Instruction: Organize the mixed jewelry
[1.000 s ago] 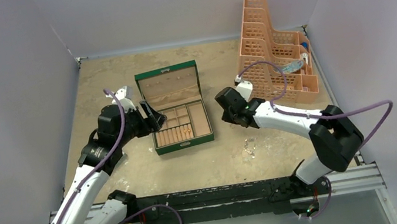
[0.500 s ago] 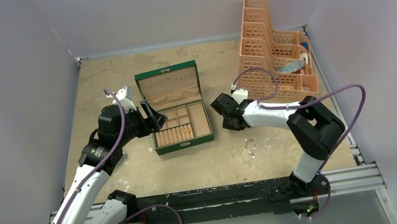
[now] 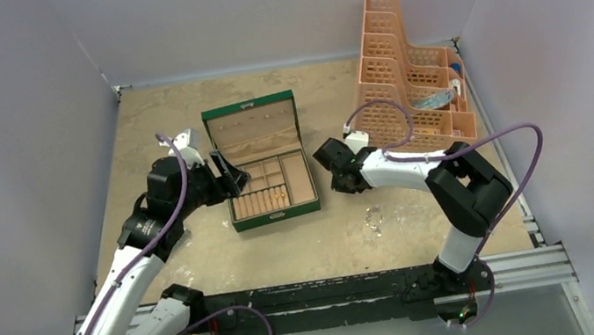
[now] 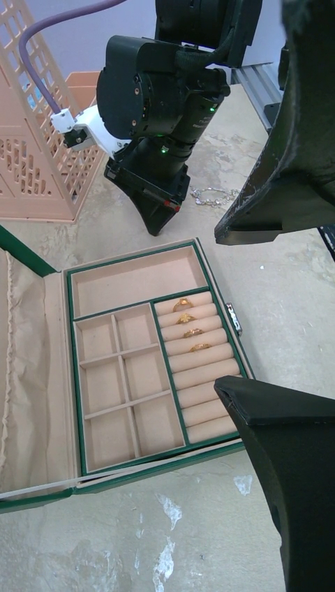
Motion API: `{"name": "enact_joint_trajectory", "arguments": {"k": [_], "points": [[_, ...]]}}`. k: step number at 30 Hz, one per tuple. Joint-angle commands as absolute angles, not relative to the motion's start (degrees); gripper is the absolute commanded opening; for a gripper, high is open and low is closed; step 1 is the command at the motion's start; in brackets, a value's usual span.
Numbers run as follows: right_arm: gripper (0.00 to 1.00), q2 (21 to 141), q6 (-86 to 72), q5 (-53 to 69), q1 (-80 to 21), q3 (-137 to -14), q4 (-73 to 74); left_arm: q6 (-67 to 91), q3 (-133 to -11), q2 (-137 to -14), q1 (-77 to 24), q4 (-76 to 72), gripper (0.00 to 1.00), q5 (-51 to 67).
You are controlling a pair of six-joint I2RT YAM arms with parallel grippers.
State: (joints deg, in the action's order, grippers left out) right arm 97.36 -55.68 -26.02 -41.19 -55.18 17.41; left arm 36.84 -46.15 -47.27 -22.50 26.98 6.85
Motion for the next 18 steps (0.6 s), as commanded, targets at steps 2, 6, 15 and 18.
{"name": "enact_joint_trajectory", "arguments": {"k": [2,6,15,18], "points": [[0.0,95.44,-56.47,-27.64,-41.0,-55.42,17.1,37.31,-46.33,-47.53,-22.24,23.6,0.69,8.09],[0.0,91.36,-57.03,-27.54,-41.02,-54.27,15.02,37.41,-46.62,-48.6,-22.26,23.08,0.7,10.75],[0.0,79.45,-54.52,-16.33,-40.98,-50.29,3.15,40.13,-46.54,-52.96,-22.24,19.6,0.83,20.18],[0.0,75.6,-52.15,-8.89,-41.02,-49.07,-3.36,42.27,-47.03,-54.3,-22.24,17.87,0.83,23.45]]}}
